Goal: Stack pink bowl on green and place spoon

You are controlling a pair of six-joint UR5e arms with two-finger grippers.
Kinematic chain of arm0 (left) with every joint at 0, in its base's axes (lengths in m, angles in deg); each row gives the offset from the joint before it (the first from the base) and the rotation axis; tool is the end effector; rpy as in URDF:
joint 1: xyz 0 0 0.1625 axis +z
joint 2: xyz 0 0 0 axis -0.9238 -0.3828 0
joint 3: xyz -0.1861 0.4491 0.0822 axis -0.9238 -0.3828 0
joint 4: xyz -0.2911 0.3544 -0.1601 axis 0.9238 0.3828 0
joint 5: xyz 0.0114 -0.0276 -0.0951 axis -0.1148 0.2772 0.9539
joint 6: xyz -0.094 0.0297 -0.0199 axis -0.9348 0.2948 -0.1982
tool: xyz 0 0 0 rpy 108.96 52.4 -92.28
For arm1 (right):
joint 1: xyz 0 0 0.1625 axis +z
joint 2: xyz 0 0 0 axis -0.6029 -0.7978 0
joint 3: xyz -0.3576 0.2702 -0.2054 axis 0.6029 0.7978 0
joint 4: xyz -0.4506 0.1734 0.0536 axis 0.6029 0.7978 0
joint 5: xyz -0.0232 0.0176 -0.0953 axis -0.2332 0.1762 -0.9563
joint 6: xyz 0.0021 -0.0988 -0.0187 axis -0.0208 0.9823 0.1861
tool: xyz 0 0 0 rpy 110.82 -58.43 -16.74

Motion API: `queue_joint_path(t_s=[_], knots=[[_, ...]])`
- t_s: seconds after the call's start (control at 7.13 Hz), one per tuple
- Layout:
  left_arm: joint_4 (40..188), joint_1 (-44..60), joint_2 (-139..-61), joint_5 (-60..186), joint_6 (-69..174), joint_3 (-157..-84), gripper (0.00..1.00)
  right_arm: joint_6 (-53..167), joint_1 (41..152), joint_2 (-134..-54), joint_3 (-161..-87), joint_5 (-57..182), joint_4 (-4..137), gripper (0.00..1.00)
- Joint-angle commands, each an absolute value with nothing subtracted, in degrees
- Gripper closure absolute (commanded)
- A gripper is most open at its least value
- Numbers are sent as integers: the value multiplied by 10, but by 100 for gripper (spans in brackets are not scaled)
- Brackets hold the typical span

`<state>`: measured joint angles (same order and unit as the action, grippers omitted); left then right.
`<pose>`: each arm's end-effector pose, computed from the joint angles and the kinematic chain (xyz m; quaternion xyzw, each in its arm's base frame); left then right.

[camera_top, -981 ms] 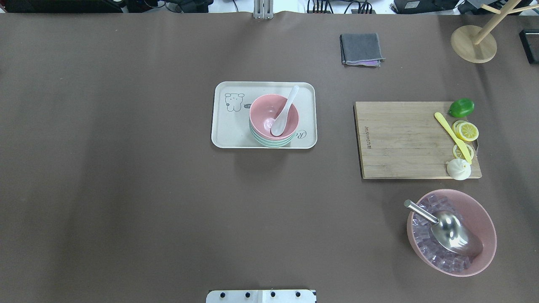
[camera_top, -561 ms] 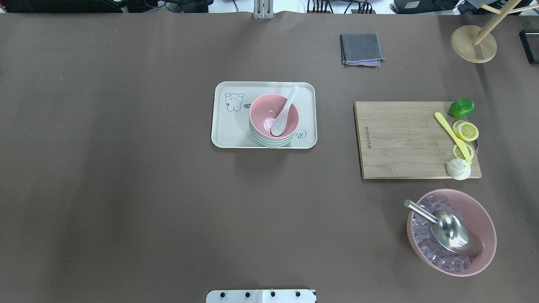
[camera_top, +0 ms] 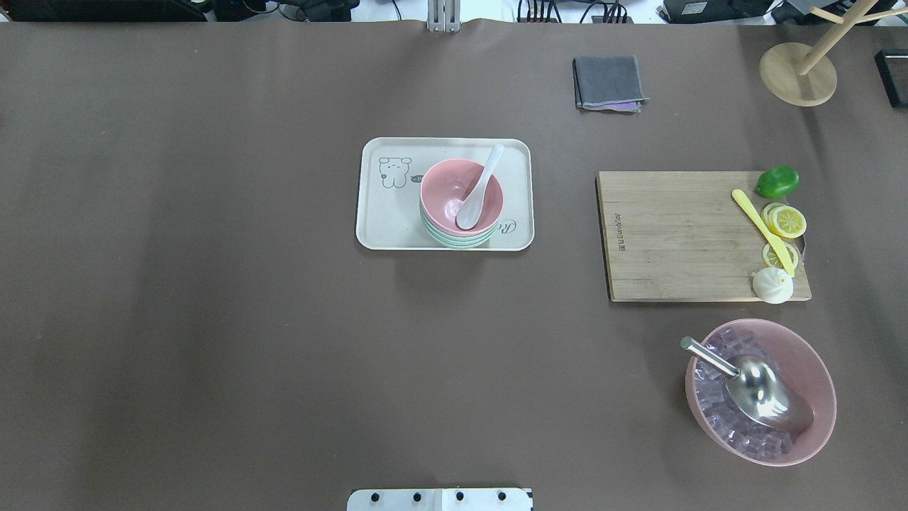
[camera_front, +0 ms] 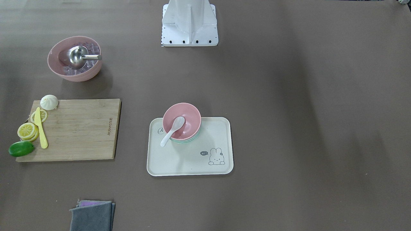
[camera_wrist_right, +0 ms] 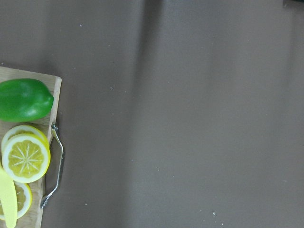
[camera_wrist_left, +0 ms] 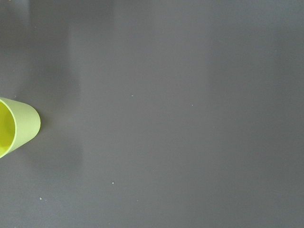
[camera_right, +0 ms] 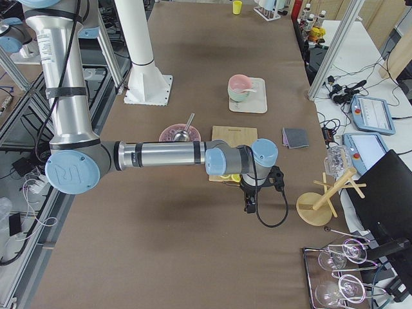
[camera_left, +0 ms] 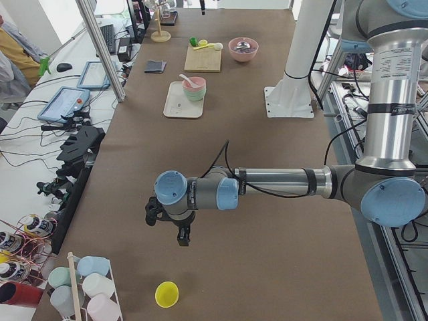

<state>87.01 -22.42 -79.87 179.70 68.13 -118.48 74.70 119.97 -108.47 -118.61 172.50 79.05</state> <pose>-0.0573 -0.5596 0.7397 -0.0137 0.4096 0.0004 0.9122 -0.0129 -0.6269 0.6901 0.0147 -0.3671 -0.0813 0.9265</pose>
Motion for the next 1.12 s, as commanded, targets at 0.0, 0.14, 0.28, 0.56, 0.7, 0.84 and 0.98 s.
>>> queue_joint_path(t_s=[0.0, 0.14, 0.28, 0.56, 0.7, 0.84, 0.98], knots=[[869, -224, -800, 1797, 681, -1181, 2, 747, 1200, -1083, -1187, 1719, 791, 0], [869, -223, -800, 1787, 681, -1183, 2, 747, 1200, -1083, -1187, 1719, 791, 0], [869, -223, -800, 1761, 679, -1185, 2, 747, 1200, -1083, -1187, 1720, 791, 0], [869, -223, -800, 1759, 681, -1183, 2, 746, 1193, -1080, -1186, 1710, 791, 0], [869, -223, -800, 1759, 681, -1183, 2, 746, 1193, -1075, -1184, 1704, 791, 0], [869, -223, -801, 1759, 681, -1183, 2, 746, 1193, -1075, -1182, 1702, 791, 0], [869, -223, -802, 1759, 680, -1183, 2, 747, 1193, -1072, -1182, 1703, 791, 0]])
